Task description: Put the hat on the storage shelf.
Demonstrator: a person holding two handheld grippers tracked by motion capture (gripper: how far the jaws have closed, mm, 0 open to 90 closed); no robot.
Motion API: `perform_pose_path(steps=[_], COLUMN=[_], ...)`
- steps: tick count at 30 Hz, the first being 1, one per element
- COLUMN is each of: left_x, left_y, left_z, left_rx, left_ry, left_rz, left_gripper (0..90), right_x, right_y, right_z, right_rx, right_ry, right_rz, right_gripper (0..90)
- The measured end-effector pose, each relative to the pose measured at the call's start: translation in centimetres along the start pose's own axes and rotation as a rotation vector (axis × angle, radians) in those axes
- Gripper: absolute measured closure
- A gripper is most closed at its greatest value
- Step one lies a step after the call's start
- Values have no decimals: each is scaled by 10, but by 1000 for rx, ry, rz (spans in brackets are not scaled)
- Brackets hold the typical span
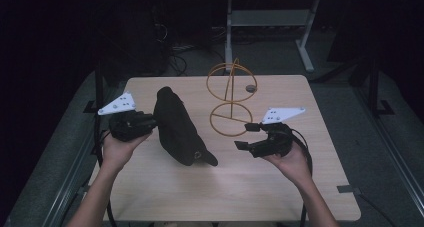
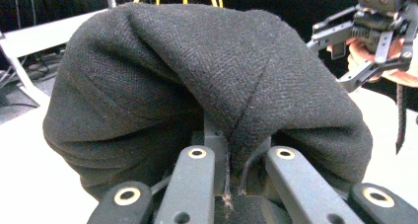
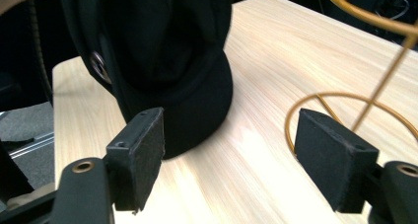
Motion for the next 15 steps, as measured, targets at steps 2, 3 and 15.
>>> perform_pose_path(steps=[2,3,15], left_x=[-3,-4,-21], left_y=[1,2,19], left_z=[1,1,2], left_rx=[-2,-1,-10], left_ry=[-5,-5,8], left_rz=[9,11,28], left_gripper=[852,852,852], right_x=[4,6,26], right_y=[-7,-10,-45], right_z=[3,4,23], right_rx=[-1,-1,1], right_ry=[-10,-15,-73], right_rz=[-10,-16,-62], right_gripper=[262,257,252])
Point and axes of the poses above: each handheld gripper's, and its own axes: z roughly backward along the jaws, y roughly out of its top, x roughly to its right, the point moved 9 cm from there along -z, roughly forward along the jaws, and after that the axes turned 4 degrees about -z, right-handed, at the moved point
